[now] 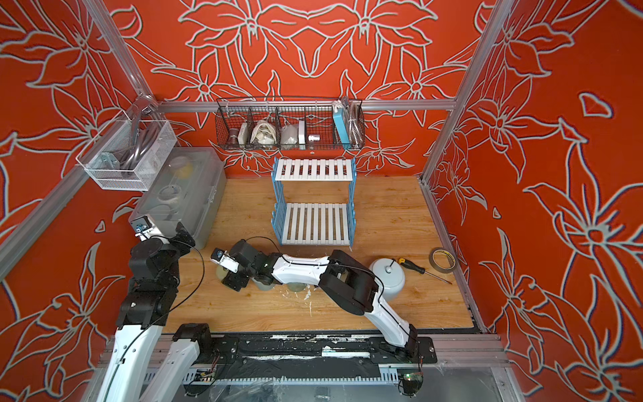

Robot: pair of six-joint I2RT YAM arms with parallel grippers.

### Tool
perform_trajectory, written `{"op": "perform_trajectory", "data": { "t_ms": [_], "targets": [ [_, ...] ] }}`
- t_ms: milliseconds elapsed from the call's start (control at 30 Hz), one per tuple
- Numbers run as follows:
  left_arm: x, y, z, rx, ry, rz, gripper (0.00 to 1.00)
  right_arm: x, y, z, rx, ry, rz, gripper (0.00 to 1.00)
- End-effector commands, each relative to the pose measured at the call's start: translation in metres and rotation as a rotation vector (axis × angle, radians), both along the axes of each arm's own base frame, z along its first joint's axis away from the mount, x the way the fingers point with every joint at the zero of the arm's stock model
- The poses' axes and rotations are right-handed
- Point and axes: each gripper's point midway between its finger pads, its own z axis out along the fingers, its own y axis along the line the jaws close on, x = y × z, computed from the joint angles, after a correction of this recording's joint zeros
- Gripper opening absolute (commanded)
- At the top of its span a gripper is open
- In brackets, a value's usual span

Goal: Remove the tea canisters from the shelf
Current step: Place the tea canister at the center of the board.

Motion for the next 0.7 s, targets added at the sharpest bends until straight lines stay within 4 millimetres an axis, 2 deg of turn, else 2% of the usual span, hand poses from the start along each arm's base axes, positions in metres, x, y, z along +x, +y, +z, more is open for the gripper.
{"op": "perform_trajectory", "data": {
  "t_ms": [0,100,167,267,333,567,667],
  "targets": [
    [0.0,-0.001,0.003,0.004,-0.017,-0.008,0.91,-0.005,0.011,0.015,0.069,-0.019,0.009,0.32],
    [0.001,-0.001,0.002,0.003,-0.014,-0.008,0.91,-0.01,0.011,0.014,0.058,-0.024,0.02,0.47],
    [0.001,0.0,0.002,0.008,-0.009,-0.005,0.91,-0.009,0.009,0.018,0.058,-0.035,0.013,0.61],
    [0.001,-0.003,0.003,0.005,-0.016,-0.02,0.92,-0.007,0.01,0.029,0.078,-0.046,0.005,0.77],
    [0.003,-0.004,0.0,0.003,-0.004,-0.03,0.93,-0.007,0.008,0.036,0.076,-0.056,0.005,0.99],
    [0.008,-0.012,-0.003,0.0,0.014,-0.081,0.97,-0.005,0.0,0.069,0.11,-0.098,-0.013,0.99],
    [0.009,-0.014,-0.003,-0.001,0.026,-0.093,0.98,-0.005,-0.009,0.086,0.127,-0.117,-0.03,0.99]
  ]
}}
